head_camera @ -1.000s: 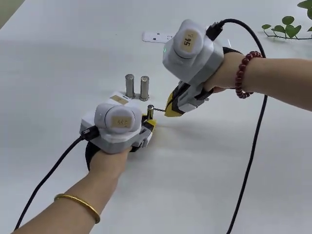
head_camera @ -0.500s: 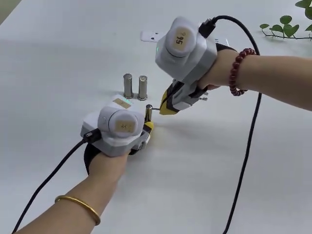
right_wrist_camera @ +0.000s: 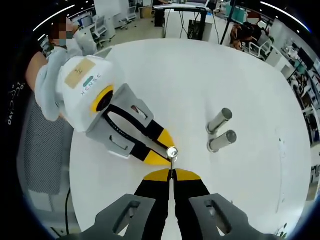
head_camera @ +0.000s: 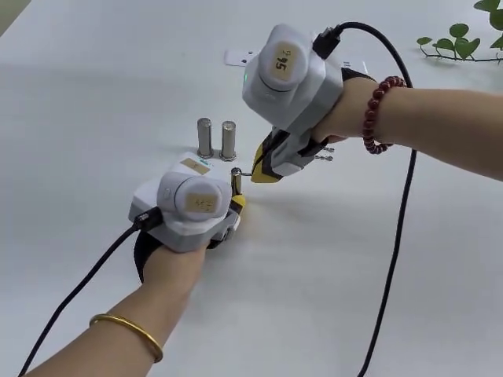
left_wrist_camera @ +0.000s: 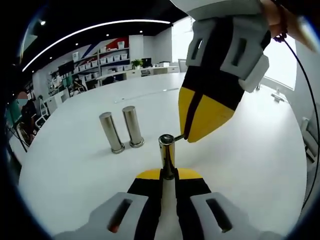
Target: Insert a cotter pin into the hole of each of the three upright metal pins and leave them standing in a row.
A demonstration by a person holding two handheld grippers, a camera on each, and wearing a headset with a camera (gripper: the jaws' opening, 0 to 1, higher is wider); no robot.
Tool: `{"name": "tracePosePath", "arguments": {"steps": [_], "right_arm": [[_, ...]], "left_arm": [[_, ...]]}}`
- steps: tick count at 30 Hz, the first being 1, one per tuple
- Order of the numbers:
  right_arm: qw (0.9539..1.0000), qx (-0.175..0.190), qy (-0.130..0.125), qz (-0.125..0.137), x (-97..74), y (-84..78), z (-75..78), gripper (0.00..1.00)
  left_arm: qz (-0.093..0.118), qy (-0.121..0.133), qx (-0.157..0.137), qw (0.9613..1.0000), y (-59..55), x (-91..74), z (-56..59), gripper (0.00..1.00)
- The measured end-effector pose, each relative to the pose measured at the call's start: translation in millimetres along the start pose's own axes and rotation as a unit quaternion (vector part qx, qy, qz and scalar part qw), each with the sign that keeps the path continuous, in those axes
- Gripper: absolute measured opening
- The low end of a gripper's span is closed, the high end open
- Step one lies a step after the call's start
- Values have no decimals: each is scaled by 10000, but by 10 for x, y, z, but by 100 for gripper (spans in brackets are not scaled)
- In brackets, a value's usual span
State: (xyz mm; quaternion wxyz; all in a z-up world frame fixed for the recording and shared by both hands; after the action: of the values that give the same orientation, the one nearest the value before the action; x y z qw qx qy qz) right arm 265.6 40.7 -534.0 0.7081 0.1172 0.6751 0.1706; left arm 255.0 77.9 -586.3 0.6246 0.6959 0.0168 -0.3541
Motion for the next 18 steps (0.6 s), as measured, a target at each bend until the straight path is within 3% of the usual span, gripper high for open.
{"name": "tracePosePath", "arguments": {"steps": [4,7,18], "right_arm": [[9999,26,14,106,2,-9,23,0],[9993,159,74,339,21,-1,30,0],[9984,67,7,569,29,22,28,0]], "left_arm": [[-6,-19,-37,10000,2,6,-5,5],[-23,-36,-41,10000,3,12,-6,5],[-20,4,-54,10000,7,18,-6,5]]}}
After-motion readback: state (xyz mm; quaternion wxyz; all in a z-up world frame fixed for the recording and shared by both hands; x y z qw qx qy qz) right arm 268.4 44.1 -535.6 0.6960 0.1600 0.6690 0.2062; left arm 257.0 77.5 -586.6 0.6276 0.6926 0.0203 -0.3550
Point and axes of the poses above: the centre of the closed fingertips' face, and the gripper's own axes: x roughly forward along the fingers, z roughly to its right, y roughly out of its top, the point moved 3 cm from there along -x, roughly backward along the fingers, and after that the axes turned 3 degrees about -x, right-handed, at the moved point
